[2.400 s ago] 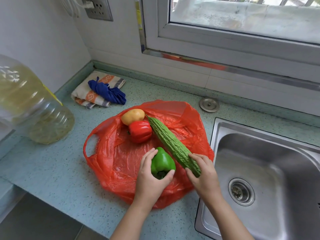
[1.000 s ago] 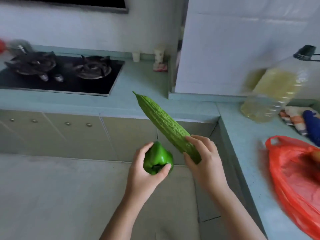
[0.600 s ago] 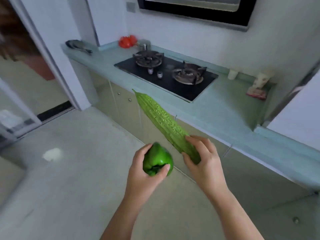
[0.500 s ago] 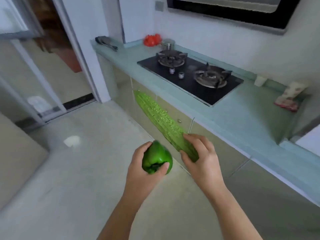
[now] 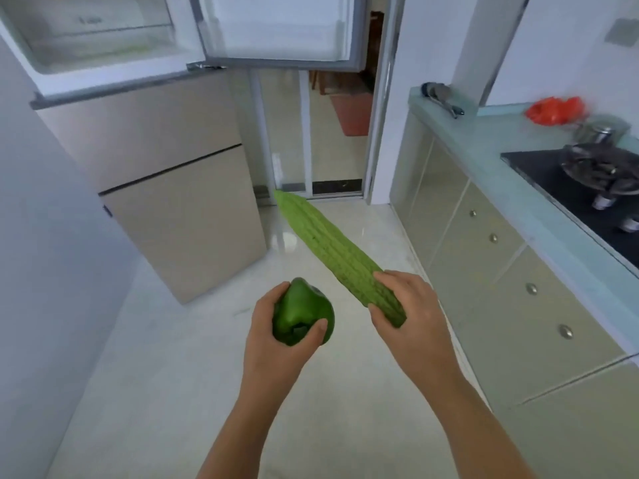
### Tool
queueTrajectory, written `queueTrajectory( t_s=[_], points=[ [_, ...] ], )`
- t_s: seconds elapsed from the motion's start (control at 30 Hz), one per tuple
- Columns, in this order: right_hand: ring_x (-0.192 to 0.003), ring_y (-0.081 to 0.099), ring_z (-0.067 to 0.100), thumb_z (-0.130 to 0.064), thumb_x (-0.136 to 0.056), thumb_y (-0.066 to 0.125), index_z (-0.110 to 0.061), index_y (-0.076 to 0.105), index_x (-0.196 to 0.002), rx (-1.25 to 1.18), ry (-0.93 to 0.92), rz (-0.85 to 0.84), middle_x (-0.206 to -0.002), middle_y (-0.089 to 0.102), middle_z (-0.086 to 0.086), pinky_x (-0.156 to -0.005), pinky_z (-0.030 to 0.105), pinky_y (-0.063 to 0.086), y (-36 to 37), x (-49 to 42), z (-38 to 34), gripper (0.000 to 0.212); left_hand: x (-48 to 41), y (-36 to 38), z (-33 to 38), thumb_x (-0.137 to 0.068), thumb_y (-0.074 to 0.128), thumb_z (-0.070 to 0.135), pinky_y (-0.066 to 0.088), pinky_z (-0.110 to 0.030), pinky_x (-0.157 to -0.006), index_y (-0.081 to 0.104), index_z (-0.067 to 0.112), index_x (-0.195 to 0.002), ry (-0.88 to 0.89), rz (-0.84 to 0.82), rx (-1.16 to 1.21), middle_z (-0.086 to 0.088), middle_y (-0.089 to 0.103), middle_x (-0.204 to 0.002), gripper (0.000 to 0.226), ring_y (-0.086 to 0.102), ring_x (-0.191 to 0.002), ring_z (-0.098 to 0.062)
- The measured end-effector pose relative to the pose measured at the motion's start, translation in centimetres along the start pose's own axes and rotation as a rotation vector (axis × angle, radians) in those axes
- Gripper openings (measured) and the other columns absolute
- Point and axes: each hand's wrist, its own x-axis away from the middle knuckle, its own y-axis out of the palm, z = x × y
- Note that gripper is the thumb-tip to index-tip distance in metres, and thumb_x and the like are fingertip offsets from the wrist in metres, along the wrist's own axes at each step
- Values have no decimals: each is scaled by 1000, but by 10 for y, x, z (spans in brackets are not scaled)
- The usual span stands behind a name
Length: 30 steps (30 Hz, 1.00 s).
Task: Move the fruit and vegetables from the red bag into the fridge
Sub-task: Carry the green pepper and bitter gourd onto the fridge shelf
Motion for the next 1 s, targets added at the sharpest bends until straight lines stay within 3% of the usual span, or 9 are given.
queueTrajectory(
  t_s=[0.07,0.17,0.43,0.63,0.8,1.0],
  points=[
    [-98,48,16,-4,-73,72,-13,60,-116,-12,-37,-30,-110,57,3,-85,-4,23,33,-30,-23,45,-29,-32,-5,-69,79,19,55,-32,-79,49,33,-120,-14,50,18,14,54,-113,61,55,-93,3],
    [-95,46,12,-5,-74,72,-14,60,-116,-40,-99,-58,-108,56,0,-82,-4,25,79,-74,-64,44,-70,-82,-8,-69,80,20,56,-36,-77,49,34,-119,4,119,24,16,54,-111,60,56,-91,3],
    [-95,52,18,-4,-74,72,-13,60,-116,-106,-226,-95,-107,58,4,-76,9,33,167,-158,-136,44,-154,-176,-16,-68,79,23,56,-31,-75,49,33,-120,29,279,32,17,54,-109,61,56,-90,5],
    [-93,54,18,-5,-75,72,-14,60,-115,-191,-288,-133,-104,59,4,-76,11,39,214,-217,-153,43,-216,-207,-19,-68,79,24,53,-18,-73,49,36,-116,44,350,14,16,54,-108,57,55,-88,7],
    [-93,54,17,-3,-74,73,-11,61,-115,-244,-339,-108,-104,59,5,-82,4,37,249,-286,-155,43,-291,-220,-16,-60,77,39,56,-38,-78,51,37,-116,54,389,8,10,54,-110,61,58,-95,-7],
    [-88,54,15,-1,-74,71,-10,61,-114,-294,-408,-82,-102,58,7,-78,1,36,274,-406,-159,42,-403,-227,4,-58,77,40,54,-41,-82,52,39,-115,113,469,-26,7,53,-116,62,57,-100,-11]
  ],
)
